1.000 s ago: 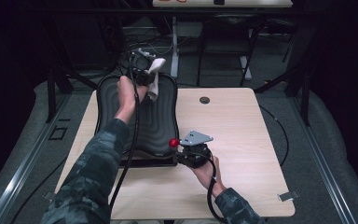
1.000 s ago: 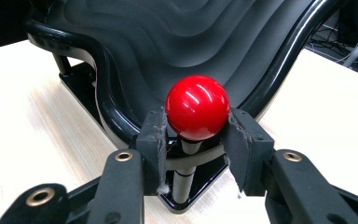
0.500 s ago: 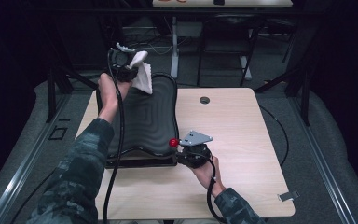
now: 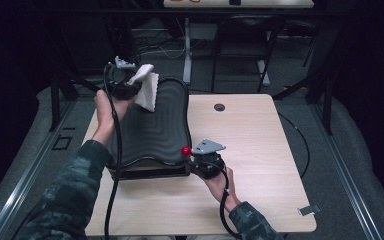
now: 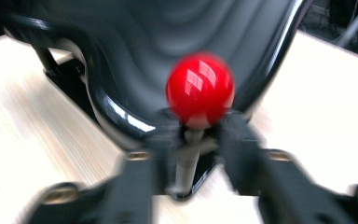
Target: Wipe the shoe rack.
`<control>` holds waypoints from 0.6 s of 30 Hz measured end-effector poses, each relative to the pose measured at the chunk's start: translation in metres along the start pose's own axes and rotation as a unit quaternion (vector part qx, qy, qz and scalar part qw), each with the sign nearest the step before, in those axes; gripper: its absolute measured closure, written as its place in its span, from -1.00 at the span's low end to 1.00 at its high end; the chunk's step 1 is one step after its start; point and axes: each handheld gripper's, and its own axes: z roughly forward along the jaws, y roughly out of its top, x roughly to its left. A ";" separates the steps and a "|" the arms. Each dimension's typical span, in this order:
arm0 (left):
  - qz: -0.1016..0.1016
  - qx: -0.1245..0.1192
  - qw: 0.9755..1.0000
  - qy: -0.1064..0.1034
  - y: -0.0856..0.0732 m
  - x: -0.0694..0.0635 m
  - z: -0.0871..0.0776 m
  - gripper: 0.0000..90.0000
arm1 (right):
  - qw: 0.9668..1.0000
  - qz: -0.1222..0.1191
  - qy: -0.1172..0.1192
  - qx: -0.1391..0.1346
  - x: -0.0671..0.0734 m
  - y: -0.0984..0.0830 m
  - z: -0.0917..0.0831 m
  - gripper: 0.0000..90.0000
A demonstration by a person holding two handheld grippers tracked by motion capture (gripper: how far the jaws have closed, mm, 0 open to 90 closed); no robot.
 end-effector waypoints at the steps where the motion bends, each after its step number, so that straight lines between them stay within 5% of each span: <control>1: 0.000 0.001 1.000 -0.005 -0.003 -0.001 -0.003 0.87 | 1.000 0.004 -0.005 0.011 -0.001 -0.003 0.004 0.83; 2: 0.000 -0.003 1.000 -0.009 -0.007 -0.001 -0.005 0.87 | 1.000 0.004 -0.008 0.015 -0.001 -0.007 0.009 0.90; 4: 0.001 -0.007 1.000 -0.016 -0.015 -0.002 -0.011 0.87 | 1.000 0.002 0.009 0.027 -0.003 -0.012 0.017 0.49; 8: 0.000 -0.012 0.999 -0.031 -0.030 -0.002 -0.022 0.87 | 1.000 0.008 0.011 -0.004 -0.009 -0.007 0.007 0.26; 18: 0.001 -0.022 0.998 -0.055 -0.071 -0.011 -0.052 0.87 | 0.999 -0.010 0.021 -0.045 -0.014 0.015 0.002 -0.06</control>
